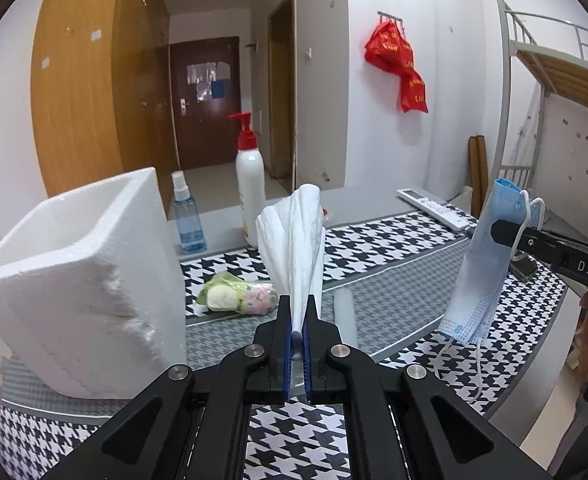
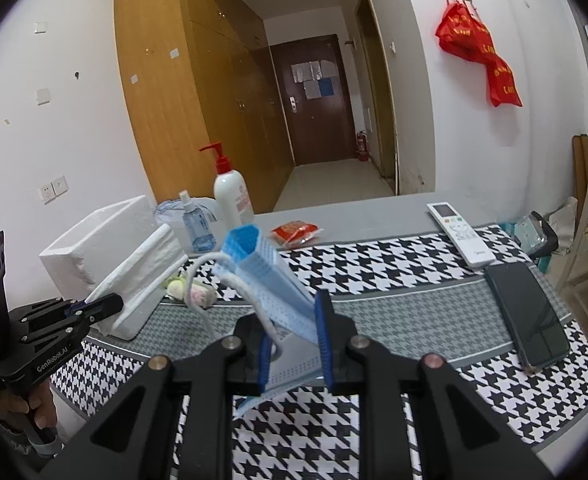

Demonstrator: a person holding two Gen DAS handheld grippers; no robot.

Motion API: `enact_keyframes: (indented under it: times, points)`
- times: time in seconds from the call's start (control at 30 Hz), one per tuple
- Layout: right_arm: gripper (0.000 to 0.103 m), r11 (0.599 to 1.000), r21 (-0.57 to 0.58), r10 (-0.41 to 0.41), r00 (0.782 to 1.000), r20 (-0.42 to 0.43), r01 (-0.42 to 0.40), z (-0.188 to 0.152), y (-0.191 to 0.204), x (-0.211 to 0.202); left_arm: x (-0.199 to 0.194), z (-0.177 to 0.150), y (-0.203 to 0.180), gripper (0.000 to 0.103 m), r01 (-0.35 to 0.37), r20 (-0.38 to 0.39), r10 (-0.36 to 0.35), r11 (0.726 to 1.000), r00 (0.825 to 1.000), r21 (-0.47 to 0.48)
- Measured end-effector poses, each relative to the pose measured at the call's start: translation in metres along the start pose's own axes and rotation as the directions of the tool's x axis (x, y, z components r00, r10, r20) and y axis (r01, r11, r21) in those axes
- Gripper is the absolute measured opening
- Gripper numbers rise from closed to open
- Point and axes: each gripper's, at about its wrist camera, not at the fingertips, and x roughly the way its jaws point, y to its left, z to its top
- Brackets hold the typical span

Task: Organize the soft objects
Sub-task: 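Carry the white tissue and blue masks toward the white foam box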

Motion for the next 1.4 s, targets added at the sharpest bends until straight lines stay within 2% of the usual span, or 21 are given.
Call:
enact_keyframes:
  times: [0.63,1.4]
  points:
    - [0.024,0.997,-0.040,0.074,0.997,0.031,-0.073,0.016,0.036,-0.001,-0.038,0.005,0.022,0.004,-0.066,0.078,0.070,0.997,0.995,-0.046]
    - [0.024,0.986,-0.111,0.136,0.987,0.088,-0.126,0.049,0.070,0.002,-0.069,0.027,0.048,0.004,-0.150,0.159,0.160,0.986,0.974,-0.073]
